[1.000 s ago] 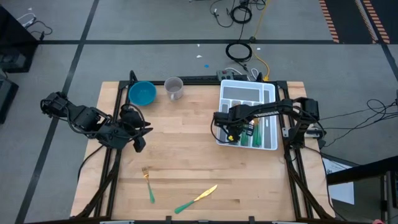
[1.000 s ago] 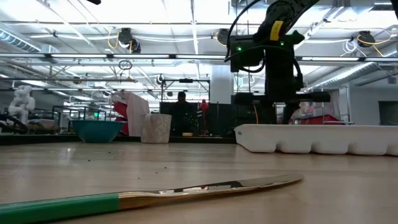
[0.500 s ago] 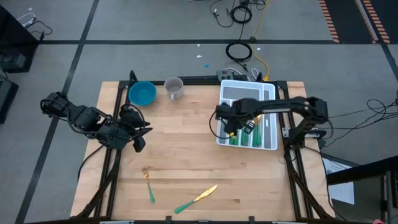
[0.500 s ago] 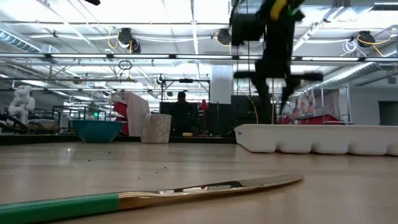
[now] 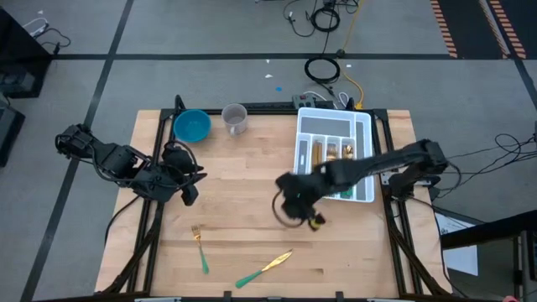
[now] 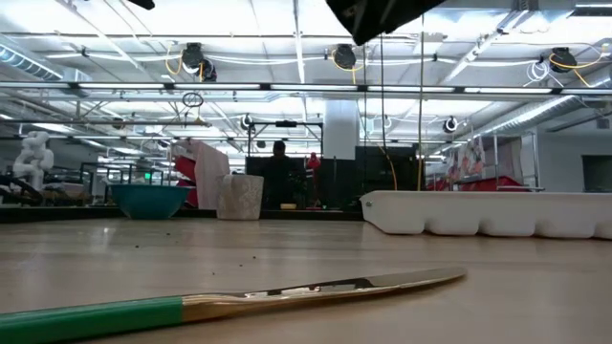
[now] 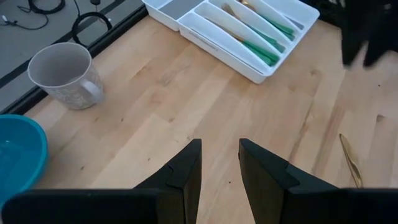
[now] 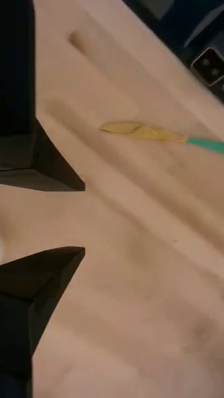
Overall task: Sort silverware
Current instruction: Put the green table knife into the white cutlery tray
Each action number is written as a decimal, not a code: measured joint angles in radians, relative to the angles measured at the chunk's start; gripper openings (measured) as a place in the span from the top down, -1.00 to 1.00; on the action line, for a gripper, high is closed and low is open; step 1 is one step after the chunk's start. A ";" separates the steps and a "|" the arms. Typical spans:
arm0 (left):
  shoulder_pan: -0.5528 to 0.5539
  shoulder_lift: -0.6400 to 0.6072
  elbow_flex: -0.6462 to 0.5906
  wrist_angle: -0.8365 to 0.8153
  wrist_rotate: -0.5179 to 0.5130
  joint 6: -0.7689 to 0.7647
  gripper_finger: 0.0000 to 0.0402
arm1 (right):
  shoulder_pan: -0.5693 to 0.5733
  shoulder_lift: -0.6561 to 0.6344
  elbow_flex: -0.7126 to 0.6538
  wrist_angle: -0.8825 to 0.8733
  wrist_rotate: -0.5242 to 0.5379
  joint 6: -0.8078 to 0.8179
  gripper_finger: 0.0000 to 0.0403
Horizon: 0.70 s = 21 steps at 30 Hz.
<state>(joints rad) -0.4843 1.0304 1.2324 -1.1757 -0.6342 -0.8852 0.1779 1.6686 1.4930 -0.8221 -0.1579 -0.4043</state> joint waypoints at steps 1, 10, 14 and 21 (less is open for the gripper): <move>0.000 0.000 0.000 0.000 0.002 0.000 0.43 | 0.021 0.022 0.000 0.031 -0.002 0.001 0.27; 0.000 0.000 0.000 0.015 0.006 -0.027 0.43 | 0.157 0.216 0.003 0.341 -0.065 0.083 0.27; 0.000 0.000 0.000 0.012 0.035 -0.016 0.43 | 0.198 0.291 0.061 0.412 -0.082 0.172 0.27; 0.000 0.000 0.000 0.007 0.082 0.035 0.43 | 0.228 0.471 0.286 0.421 -0.074 0.244 0.27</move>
<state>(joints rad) -0.4843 1.0304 1.2324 -1.1689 -0.5527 -0.8501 0.4060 2.1400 1.7786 -0.4010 -0.2317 -0.1604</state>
